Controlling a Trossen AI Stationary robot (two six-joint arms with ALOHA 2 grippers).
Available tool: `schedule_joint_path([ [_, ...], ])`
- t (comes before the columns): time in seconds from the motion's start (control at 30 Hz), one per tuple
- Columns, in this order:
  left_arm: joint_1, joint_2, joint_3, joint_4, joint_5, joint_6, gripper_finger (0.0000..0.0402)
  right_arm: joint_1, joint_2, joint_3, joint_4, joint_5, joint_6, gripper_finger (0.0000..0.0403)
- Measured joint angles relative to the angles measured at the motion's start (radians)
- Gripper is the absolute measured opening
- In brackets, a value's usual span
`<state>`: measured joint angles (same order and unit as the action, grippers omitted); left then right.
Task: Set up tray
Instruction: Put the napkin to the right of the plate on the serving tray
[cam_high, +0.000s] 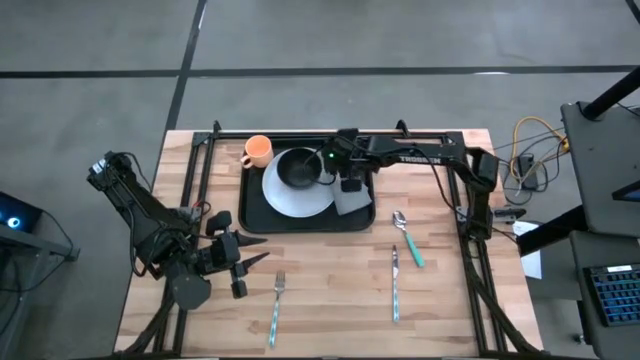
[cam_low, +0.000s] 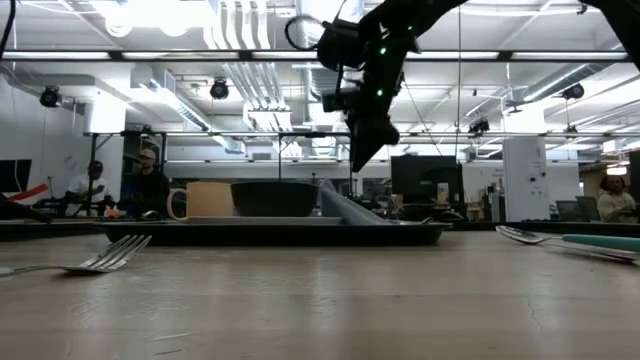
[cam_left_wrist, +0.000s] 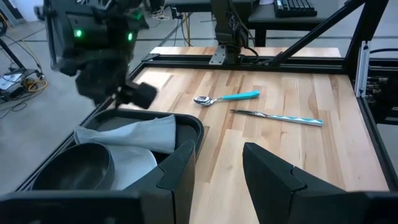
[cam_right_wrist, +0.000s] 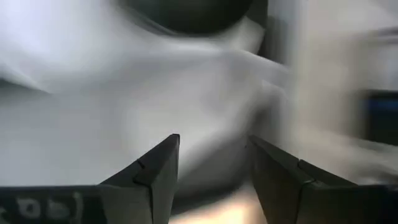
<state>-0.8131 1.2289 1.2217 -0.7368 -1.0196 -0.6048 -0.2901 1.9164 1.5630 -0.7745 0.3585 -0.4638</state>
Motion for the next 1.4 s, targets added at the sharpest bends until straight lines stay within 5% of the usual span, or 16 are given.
schedule_joint_path([
  [0.07, 0.0, 0.0, 0.0, 0.0, 0.0, 0.0, 0.0116, -0.007, -0.023, -0.033, 0.012, -0.204, 0.077, 0.0174],
  [0.13, 0.0, 0.0, 0.0, 0.0, 0.0, 0.0, 0.0116, -0.009, -0.034, -0.075, 0.071, -0.3, 0.102, 0.017],
  [0.6, 0.0, 0.0, 0.0, 0.0, 0.013, -0.002, 0.0117, -0.14, -0.045, -0.236, 0.288, -0.327, -0.106, 0.012],
  [1.4, 0.003, 0.001, 0.0, 0.0, -0.006, 0.0, 0.0117, -0.28, 0.169, -0.213, 0.448, -0.443, -0.196, 0.0101],
])
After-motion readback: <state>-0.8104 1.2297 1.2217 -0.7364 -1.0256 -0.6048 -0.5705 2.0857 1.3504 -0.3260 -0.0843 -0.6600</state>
